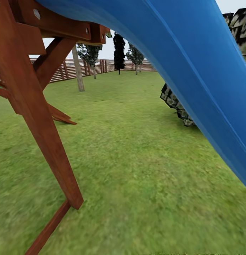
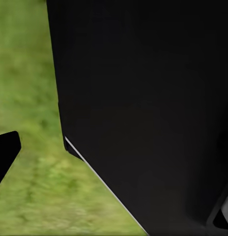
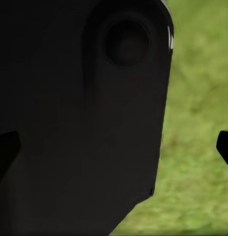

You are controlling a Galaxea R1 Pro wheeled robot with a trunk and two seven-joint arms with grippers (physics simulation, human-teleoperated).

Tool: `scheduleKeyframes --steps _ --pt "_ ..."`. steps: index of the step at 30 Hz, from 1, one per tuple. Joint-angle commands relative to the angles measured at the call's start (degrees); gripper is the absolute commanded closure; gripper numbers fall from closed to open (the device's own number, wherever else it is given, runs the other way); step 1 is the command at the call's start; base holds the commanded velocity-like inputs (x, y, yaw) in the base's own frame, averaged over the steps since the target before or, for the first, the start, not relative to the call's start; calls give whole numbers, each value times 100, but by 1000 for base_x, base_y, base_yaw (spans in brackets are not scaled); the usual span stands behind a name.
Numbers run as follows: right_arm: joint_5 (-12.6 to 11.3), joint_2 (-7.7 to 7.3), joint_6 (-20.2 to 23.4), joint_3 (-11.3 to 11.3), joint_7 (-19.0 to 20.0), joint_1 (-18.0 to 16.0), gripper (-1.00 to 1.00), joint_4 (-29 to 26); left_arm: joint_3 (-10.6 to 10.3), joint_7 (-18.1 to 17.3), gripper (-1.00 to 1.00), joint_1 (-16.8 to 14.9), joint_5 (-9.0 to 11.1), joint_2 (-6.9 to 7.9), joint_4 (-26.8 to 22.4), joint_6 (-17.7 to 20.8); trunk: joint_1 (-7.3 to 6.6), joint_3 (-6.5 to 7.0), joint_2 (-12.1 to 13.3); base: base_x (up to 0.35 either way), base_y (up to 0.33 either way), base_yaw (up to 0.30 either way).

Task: Take the three Easter eggs out of the wicker basket on the lawn in the garden, then place them on the lawn next to a single tree (choose any tree) so that all three eggs are next to the same tree and none are left in the basket.

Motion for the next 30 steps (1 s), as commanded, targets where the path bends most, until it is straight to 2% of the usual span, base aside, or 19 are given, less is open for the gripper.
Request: scheduleKeyframes --steps 1,8,15,18,23,27,30 --pt "13 0 -22 9 -2 -3 -100 6 3 0 -100 0 3 -1 -3 -8 0 -4 -2 0 278 -138" --pt "29 0 -47 16 -9 -4 -100 9 3 -5 -100 0 3 -3 -4 -8 0 -4 -2 33 258 -33" --pt "31 -17 -58 11 -9 -6 -100 -38 -34 -17 -100 0 -51 5 -106 3 0 -4 -2 25 35 -1" --pt "31 8 -60 9 -9 -2 -100 -69 -40 -17 -100 0 -62 8 -309 12 0 -4 -2 1 1 0" --pt "4 2 -68 -13 -14 -7 -100 -157 -35 -11 -100 -9 -38 -9 -1043 105 0 -4 -2 0 0 0" --pt "-35 -19 -3 -49 -20 -12 -100 -954 -21 2 -100 -25 -4 -59 -1719 440 0 -4 -2 0 0 0" --pt "-46 -106 19 -62 -29 -16 -100 -1749 14 23 -100 -75 90 -60 -2234 610 0 -4 -2 0 0 0"
